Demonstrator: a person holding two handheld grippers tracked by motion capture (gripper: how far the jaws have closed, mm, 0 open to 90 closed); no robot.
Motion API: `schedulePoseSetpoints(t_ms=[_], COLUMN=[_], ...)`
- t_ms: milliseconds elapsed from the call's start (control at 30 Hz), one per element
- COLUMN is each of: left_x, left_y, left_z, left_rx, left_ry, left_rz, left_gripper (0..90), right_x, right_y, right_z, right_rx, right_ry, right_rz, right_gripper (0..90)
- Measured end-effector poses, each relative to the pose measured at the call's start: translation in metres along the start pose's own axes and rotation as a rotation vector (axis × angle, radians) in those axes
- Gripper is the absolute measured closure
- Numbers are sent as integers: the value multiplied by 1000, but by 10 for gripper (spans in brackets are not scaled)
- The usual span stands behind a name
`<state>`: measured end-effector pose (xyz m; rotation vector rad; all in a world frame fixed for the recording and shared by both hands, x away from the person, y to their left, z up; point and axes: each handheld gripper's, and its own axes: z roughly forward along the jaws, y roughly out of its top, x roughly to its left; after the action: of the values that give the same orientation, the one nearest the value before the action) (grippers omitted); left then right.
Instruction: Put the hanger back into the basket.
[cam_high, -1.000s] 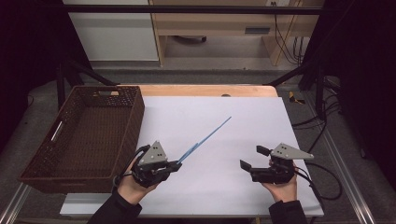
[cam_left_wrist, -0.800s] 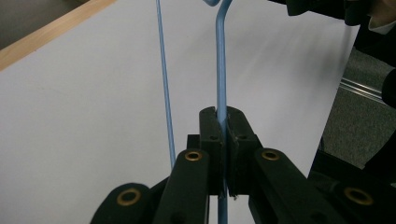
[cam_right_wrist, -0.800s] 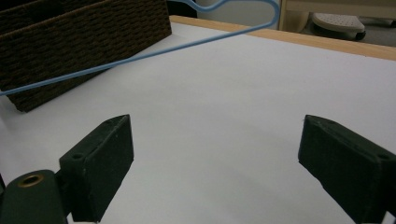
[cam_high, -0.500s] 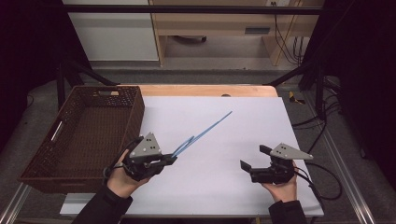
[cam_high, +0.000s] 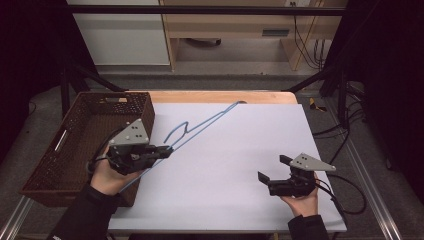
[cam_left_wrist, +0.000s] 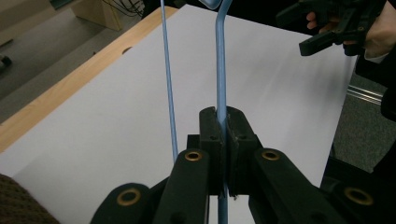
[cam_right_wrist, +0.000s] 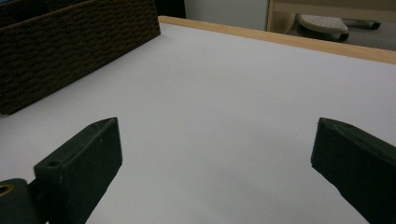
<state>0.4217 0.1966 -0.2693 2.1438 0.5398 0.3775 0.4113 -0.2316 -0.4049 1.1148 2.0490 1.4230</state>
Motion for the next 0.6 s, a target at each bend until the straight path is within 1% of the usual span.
schedulePoseSetpoints(t_ms=[167,233,333,433,600], left_x=[15,22,33,44,57], left_y=[2,2,0,-3,-10], left_z=[-17,-23,-31,-40,-53], left_rx=[-6,-3,-11,-12,-14], left_ry=[2,8,12,32,67], left_rz=[3,4,-1,-3,-15], left_gripper=[870,870,870,870,870], right_x=[1,0,1,0,0], right_y=[0,0,0,0,0], right_z=[1,1,1,1,1], right_rx=[0,-1,0,1,0], right_ry=[2,1,2,2,2], right_rz=[7,2,3,2,3], right_gripper=[25,25,25,25,26])
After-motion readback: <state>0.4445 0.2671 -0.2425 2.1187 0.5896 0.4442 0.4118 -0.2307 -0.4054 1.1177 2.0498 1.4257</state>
